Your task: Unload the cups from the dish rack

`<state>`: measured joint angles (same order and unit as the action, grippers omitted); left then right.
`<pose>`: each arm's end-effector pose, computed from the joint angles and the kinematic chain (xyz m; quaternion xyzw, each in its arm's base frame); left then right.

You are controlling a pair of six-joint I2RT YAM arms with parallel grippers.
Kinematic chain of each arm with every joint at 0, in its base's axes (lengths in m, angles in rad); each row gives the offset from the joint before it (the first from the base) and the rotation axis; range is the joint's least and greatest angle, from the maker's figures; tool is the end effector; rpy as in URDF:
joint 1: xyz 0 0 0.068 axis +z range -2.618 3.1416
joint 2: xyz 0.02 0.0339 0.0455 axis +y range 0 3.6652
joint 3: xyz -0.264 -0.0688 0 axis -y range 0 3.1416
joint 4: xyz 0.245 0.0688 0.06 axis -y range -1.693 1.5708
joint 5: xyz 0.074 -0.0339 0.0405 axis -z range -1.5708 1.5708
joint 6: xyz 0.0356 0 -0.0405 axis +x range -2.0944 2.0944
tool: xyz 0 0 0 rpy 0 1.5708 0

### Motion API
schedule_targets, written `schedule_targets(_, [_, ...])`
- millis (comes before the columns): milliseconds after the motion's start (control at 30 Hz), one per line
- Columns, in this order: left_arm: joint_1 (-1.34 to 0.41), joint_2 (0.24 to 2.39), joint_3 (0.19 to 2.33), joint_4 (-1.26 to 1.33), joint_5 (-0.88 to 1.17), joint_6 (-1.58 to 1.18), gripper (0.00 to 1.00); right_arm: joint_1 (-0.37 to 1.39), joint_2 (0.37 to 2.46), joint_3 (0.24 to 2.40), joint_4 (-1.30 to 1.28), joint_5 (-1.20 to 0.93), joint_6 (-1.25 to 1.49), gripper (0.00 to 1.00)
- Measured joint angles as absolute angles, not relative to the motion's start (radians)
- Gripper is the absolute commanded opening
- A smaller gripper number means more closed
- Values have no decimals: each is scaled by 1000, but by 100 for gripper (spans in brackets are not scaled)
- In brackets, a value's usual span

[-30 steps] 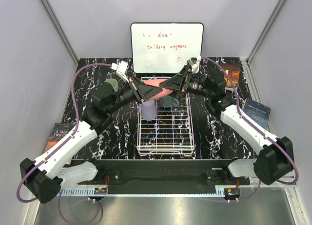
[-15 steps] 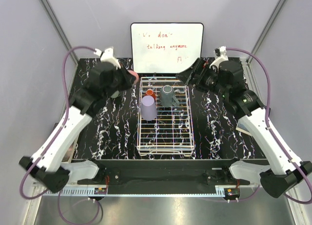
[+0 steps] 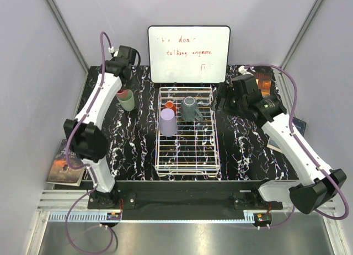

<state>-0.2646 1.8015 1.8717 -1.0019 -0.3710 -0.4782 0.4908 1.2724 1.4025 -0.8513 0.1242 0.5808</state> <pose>0.3745 -0.0881 0.3615 -0.1571 0.9216 0.0511 0.3512 0.2311 0.1185 0.3849 0.0665 0.9073 0.1614 0.3826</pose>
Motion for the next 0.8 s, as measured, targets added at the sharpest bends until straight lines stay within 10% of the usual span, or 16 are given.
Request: schedule_targets(800, [-139, 2078, 2010, -956, -244, -458, 0, 491, 1281, 1402, -926, 171, 525, 96])
